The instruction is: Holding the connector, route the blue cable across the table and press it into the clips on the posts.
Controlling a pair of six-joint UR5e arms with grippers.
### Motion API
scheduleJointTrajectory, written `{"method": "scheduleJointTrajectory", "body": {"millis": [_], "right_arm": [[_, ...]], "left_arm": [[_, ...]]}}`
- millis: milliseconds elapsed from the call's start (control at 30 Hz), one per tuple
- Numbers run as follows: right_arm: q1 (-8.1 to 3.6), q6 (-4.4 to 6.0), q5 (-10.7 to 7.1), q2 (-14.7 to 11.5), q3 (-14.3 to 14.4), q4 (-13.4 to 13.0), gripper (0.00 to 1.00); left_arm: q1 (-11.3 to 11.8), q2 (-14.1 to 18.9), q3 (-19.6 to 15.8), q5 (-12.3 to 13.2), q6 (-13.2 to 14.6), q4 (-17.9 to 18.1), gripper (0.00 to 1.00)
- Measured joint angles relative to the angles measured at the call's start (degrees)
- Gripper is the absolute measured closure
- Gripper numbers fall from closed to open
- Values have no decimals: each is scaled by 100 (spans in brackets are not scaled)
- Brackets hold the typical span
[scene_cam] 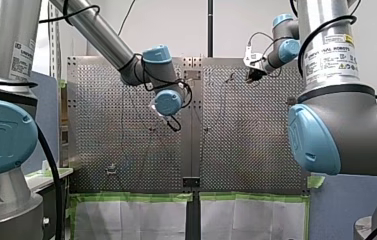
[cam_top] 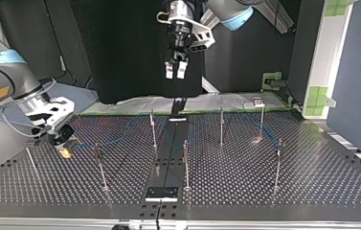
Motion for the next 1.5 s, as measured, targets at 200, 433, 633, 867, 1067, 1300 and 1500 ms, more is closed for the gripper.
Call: {"method": "scheduleJointTrajectory", "body": {"millis": [200,433,633,867,1067,1300,1500], "right_arm": [[-6,5,1,0,0,0,100],[-75,12,1,2,-39,-14,100],[-142,7,1,1,-75,-9,100],[-156,0,4,1,-78,7,100],[-151,-1,32,2,-79,16,100],[-149,-9,36,2,-79,18,100],[-149,-10,36,2,-79,18,100]], "left_arm": [[0,-1,-270,30,-11,163,0],[22,-1,-617,31,-18,-31,0],[58,-1,-910,24,-21,-314,0],[85,-2,-1291,114,-7,-502,0],[101,-3,-1637,192,33,-592,0],[105,-2,-1859,200,65,-595,0],[105,-1,-1876,200,67,-594,0]]}}
